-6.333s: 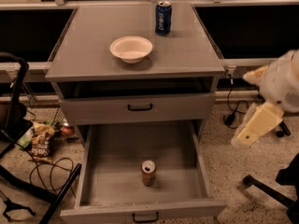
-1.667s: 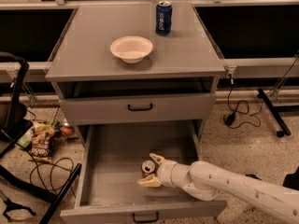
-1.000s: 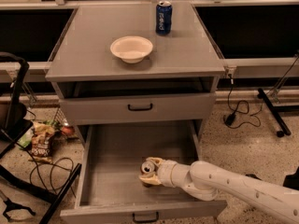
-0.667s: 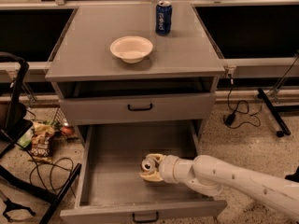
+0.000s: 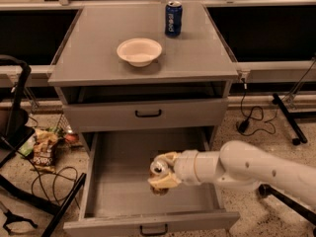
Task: Pick orange can from middle drawer and place on counter
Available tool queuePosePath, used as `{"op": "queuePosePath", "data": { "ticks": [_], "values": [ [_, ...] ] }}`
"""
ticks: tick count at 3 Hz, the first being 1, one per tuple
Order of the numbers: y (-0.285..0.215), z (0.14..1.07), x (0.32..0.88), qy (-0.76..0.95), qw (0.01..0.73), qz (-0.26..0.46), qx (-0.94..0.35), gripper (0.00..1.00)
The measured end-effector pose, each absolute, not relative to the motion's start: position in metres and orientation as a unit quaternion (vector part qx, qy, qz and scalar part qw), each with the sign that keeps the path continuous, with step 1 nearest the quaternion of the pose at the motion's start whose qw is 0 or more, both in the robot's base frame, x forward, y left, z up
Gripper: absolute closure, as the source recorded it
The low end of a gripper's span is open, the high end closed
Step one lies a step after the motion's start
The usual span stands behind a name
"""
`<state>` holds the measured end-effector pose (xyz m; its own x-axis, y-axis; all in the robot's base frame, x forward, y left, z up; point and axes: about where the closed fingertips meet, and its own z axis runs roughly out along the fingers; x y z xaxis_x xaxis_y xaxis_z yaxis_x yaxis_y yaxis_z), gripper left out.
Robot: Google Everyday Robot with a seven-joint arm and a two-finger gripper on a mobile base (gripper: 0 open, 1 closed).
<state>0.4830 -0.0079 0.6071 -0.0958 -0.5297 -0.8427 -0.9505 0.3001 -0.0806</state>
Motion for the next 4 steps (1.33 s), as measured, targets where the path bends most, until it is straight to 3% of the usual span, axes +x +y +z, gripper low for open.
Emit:
{"op": "queuePosePath", "data": {
  "ticks": [1,2,3,4],
  "values": [
    [-0.01,0.71,0.497,0.686,0.412,0.254,-0.544,1.0],
    [-0.002,0.845,0.528,0.667,0.433,0.199,-0.573,1.0],
    [0.014,0.905,0.538,0.659,0.458,0.191,-0.566,1.0],
    [0.015,0.908,0.54,0.657,0.458,0.19,-0.568,1.0]
  ]
}}
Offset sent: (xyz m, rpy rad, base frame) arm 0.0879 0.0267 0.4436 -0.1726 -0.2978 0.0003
